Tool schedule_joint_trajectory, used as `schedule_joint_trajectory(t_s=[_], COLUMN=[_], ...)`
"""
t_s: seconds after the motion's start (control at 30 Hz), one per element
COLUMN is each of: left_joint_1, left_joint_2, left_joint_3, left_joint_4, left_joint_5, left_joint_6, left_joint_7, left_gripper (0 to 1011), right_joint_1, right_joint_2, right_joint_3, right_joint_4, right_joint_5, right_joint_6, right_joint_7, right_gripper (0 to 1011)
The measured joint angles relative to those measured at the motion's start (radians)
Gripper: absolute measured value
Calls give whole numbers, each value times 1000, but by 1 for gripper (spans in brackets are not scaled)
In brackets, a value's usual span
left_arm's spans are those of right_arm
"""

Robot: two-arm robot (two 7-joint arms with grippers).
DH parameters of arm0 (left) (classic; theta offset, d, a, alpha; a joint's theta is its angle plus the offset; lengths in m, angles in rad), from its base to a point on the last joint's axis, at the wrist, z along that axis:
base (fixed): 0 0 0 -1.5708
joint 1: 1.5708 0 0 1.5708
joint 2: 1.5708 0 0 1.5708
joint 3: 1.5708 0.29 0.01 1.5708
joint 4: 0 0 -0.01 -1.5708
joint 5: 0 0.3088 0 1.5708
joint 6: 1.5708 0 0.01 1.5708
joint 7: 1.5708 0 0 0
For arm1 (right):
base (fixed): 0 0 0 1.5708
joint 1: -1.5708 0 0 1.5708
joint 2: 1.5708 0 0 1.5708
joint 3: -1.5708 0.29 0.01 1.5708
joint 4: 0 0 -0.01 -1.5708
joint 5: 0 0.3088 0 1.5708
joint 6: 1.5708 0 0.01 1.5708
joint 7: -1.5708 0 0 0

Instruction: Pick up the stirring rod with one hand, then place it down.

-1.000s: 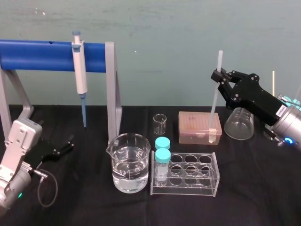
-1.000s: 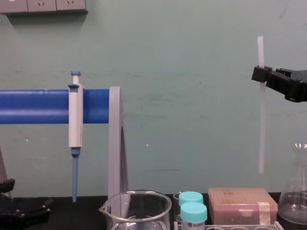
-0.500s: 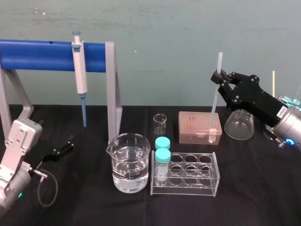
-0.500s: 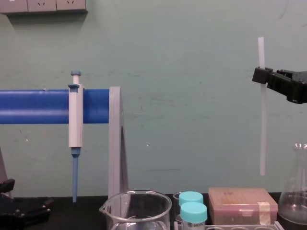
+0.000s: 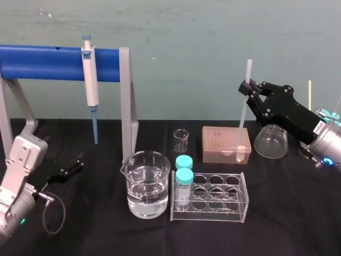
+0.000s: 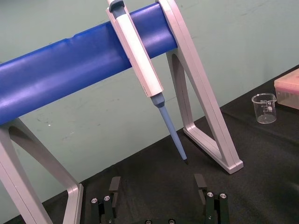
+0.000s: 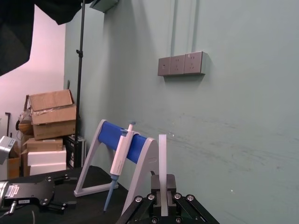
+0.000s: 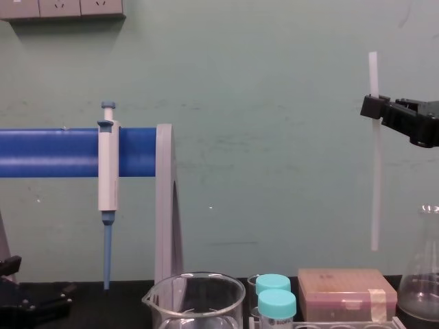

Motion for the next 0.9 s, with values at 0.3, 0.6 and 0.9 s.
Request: schedule_joint_trajectory(t_s=[0.3, 0.6, 0.9], left_joint_1=[0, 0, 0], left_joint_2=[0, 0, 0], left_joint_3=[0, 0, 0], left_joint_4=[0, 0, 0], left_joint_5=[0, 0, 0], left_joint_6=[0, 0, 0], left_joint_7=[0, 0, 0], left_gripper=[1000, 1000, 1000], right_joint_1=[-4, -6, -7], right_joint_2=[0, 0, 1], right_joint_3=[-3, -6, -6], right_joint_4=[-5, -7, -8], right_joint_5=[-1, -3, -3], right_joint_6=[-1, -1, 0], right_joint_7=[-4, -4, -4], right_gripper=[69, 69, 69])
